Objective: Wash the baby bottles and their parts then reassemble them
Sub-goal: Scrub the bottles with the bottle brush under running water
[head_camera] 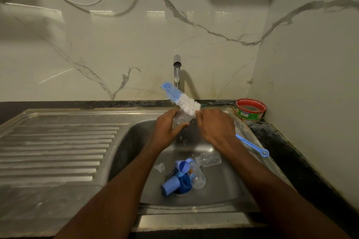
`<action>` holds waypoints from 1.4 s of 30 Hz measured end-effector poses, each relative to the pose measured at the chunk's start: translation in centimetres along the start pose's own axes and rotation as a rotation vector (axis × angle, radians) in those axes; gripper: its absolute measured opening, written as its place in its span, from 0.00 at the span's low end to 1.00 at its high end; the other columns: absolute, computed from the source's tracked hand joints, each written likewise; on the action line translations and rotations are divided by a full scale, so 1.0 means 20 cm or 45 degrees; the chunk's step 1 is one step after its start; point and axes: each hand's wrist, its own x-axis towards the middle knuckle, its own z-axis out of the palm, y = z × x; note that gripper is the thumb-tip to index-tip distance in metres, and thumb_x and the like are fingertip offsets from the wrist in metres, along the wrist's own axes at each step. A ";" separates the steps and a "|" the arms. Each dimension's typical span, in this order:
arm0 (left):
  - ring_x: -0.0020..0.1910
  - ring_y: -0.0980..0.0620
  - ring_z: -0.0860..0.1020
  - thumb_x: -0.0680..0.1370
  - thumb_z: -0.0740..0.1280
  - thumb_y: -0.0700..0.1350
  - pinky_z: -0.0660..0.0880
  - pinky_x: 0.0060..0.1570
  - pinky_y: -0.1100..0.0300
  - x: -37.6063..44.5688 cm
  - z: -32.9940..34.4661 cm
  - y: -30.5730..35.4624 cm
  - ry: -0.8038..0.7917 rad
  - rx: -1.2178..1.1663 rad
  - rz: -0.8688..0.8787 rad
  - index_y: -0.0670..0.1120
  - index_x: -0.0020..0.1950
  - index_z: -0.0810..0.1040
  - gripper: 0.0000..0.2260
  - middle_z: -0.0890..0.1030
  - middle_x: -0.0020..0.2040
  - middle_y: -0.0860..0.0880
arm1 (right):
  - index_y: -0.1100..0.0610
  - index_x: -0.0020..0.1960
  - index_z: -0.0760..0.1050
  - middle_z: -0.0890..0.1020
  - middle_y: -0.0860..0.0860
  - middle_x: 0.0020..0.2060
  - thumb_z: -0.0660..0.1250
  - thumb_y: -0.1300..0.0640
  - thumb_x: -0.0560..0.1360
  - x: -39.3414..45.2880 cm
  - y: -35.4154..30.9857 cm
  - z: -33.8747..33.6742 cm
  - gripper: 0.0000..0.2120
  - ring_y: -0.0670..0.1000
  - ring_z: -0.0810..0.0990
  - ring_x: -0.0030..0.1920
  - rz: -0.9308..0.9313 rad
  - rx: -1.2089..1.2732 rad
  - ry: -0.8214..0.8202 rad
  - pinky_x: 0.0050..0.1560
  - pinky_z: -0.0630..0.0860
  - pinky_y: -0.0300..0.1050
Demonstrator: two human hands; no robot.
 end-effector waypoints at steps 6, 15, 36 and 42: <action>0.53 0.56 0.81 0.77 0.73 0.55 0.81 0.55 0.54 0.00 -0.03 -0.04 0.119 -0.032 -0.123 0.47 0.65 0.77 0.20 0.83 0.58 0.49 | 0.52 0.50 0.80 0.82 0.51 0.40 0.52 0.44 0.84 -0.10 0.08 0.02 0.20 0.53 0.81 0.38 -0.008 -0.063 -0.098 0.39 0.77 0.47; 0.59 0.54 0.80 0.76 0.72 0.59 0.79 0.59 0.53 0.00 -0.04 -0.02 0.102 0.003 -0.051 0.47 0.69 0.75 0.26 0.82 0.62 0.49 | 0.52 0.50 0.81 0.82 0.51 0.40 0.51 0.43 0.84 -0.01 0.09 0.01 0.23 0.53 0.78 0.37 0.037 0.033 -0.049 0.39 0.71 0.46; 0.49 0.61 0.78 0.78 0.71 0.54 0.73 0.46 0.70 0.01 -0.02 -0.01 0.110 -0.058 -0.188 0.47 0.65 0.76 0.18 0.82 0.57 0.51 | 0.50 0.57 0.74 0.81 0.51 0.41 0.51 0.40 0.84 -0.07 0.13 0.04 0.19 0.55 0.80 0.40 0.013 0.121 -0.026 0.37 0.72 0.47; 0.56 0.58 0.79 0.80 0.70 0.54 0.74 0.51 0.66 0.00 -0.01 0.03 0.056 -0.180 -0.191 0.50 0.68 0.73 0.19 0.80 0.61 0.54 | 0.46 0.64 0.72 0.83 0.50 0.45 0.54 0.43 0.83 -0.08 0.15 0.04 0.14 0.54 0.81 0.43 -0.013 0.239 0.039 0.40 0.76 0.48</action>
